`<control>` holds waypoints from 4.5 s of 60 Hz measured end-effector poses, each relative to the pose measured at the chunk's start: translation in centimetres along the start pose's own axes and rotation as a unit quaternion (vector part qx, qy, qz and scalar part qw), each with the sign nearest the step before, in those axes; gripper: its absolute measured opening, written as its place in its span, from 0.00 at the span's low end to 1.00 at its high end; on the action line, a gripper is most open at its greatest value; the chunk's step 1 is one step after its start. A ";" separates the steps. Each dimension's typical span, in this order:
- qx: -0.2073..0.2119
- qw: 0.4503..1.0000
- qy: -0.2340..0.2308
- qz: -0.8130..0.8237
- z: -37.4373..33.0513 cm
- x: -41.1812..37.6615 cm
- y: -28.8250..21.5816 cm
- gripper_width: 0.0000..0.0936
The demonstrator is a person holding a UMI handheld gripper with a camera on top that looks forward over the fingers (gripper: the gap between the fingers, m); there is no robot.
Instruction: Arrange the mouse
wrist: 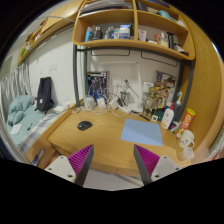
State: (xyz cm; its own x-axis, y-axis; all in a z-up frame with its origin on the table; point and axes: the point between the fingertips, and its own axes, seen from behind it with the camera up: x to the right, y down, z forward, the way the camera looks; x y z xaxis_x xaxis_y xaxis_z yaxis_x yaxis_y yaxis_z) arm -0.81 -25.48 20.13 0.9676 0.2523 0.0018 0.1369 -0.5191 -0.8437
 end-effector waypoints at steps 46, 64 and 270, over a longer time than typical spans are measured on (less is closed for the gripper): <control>-0.129 0.987 0.011 0.097 26.4 -20.7 2.1 0.86; -0.156 0.979 0.044 0.122 34.2 -21.2 1.1 0.86; -0.016 0.982 0.153 0.108 11.8 3.9 -17.0 0.93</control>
State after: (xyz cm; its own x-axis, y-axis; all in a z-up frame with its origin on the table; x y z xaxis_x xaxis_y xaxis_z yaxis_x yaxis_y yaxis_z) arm -1.83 -6.03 28.17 0.9926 -0.1208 -0.0102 -0.0766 -0.5602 -0.8248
